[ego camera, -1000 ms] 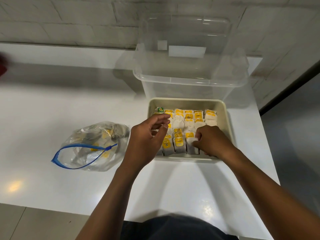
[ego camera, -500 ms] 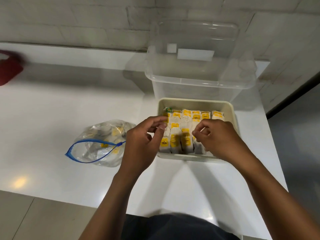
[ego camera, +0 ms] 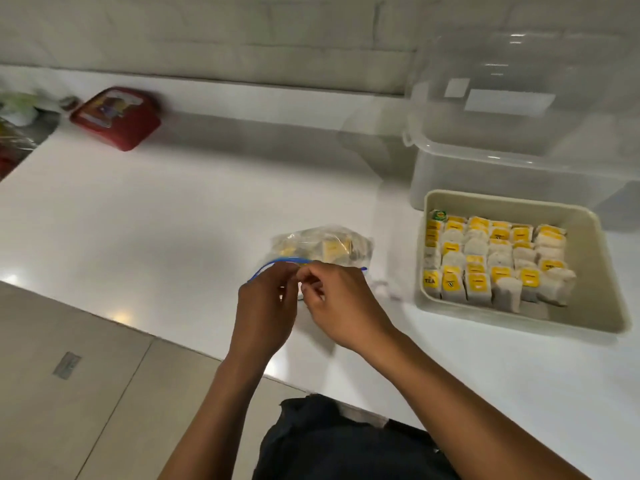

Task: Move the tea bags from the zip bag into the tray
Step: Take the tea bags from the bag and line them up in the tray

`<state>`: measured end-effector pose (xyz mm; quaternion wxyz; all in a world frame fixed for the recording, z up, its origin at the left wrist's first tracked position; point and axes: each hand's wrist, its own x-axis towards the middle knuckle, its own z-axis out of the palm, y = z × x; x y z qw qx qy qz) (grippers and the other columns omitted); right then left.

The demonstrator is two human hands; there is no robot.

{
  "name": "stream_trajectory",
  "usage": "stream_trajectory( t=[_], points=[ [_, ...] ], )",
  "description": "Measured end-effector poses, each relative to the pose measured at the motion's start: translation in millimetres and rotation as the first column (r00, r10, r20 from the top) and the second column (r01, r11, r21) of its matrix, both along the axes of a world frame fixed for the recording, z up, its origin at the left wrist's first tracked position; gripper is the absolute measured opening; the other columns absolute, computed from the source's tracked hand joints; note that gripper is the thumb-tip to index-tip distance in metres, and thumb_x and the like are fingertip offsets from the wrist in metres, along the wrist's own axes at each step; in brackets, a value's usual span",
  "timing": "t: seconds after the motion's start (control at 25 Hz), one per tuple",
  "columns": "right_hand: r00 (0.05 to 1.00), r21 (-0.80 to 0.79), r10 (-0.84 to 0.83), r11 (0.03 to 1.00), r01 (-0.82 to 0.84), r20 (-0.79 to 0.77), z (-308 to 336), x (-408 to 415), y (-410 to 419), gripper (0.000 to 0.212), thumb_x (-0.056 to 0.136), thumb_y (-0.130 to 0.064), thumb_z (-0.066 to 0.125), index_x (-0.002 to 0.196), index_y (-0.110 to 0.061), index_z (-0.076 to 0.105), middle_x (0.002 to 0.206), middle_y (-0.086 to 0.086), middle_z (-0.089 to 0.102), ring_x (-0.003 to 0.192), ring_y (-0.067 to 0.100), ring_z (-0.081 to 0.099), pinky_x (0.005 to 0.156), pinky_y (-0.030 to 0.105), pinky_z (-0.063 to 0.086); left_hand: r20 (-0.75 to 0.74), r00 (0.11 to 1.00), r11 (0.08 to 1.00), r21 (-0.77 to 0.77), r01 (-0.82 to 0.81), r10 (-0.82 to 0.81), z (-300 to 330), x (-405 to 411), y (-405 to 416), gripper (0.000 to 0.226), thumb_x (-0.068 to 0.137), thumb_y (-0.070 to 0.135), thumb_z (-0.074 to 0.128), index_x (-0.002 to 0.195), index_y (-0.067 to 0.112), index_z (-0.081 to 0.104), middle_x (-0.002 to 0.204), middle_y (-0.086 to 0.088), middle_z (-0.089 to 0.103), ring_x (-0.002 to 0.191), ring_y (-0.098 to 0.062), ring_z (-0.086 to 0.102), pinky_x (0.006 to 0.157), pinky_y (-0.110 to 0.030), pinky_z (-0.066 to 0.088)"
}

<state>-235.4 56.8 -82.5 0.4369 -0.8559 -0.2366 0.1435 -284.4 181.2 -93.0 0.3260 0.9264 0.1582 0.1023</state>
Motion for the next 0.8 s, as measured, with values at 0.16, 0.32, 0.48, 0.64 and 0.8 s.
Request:
stream_trajectory(
  t=[0.16,0.32,0.48,0.64,0.8],
  points=[
    [0.995,-0.300,0.095,0.948,-0.102,-0.037,-21,7,43,0.037,0.088,0.002,0.050,0.120,-0.008,0.065,0.118,0.011,0.067,0.112,0.028,0.061,0.087,0.031,0.048,-0.215,0.963,0.979,0.086,0.187,-0.165,-19,12,31,0.046,0.082,-0.007,0.046,0.116,0.017,0.067,0.085,0.004,0.067,0.082,-0.019,0.064,0.063,-0.012,0.033],
    [0.995,-0.651,0.086,0.759,-0.033,0.051,-42,20,60,0.033,0.090,-0.004,0.053,0.122,-0.003,0.057,0.123,0.015,0.059,0.116,0.033,0.056,0.092,0.037,0.045,-0.436,0.860,0.930,0.119,0.347,-0.265,-25,25,34,0.057,0.088,0.001,0.043,0.141,0.021,0.047,0.121,-0.008,0.065,0.104,-0.030,0.063,0.079,-0.030,0.045],
    [0.993,-0.796,0.042,0.601,0.067,0.115,-51,24,74,0.025,0.098,-0.013,0.047,0.119,-0.011,0.061,0.121,0.007,0.065,0.113,0.026,0.060,0.089,0.032,0.045,-0.612,0.751,0.861,0.214,0.460,-0.249,-33,26,31,0.046,0.091,0.004,0.048,0.136,0.009,0.046,0.124,-0.009,0.062,0.106,-0.030,0.063,0.077,-0.031,0.045],
    [0.984,-0.844,0.076,0.527,0.099,0.163,-61,36,86,0.028,0.099,-0.014,0.047,0.125,-0.016,0.059,0.127,0.001,0.062,0.121,0.021,0.056,0.100,0.028,0.041,-0.674,0.686,0.834,0.188,0.518,-0.274,-31,28,43,0.034,0.092,0.005,0.046,0.124,0.009,0.056,0.118,-0.010,0.064,0.106,-0.029,0.063,0.085,-0.034,0.051],
    [0.985,-0.867,0.069,0.486,0.105,0.158,-65,49,94,0.026,0.098,-0.011,0.048,0.121,-0.016,0.060,0.124,0.001,0.062,0.117,0.020,0.057,0.100,0.028,0.042,-0.680,0.680,0.824,0.200,0.530,-0.272,-24,32,46,0.023,0.094,0.005,0.045,0.106,0.007,0.064,0.112,-0.012,0.065,0.102,-0.030,0.063,0.078,-0.031,0.048]
  ],
)
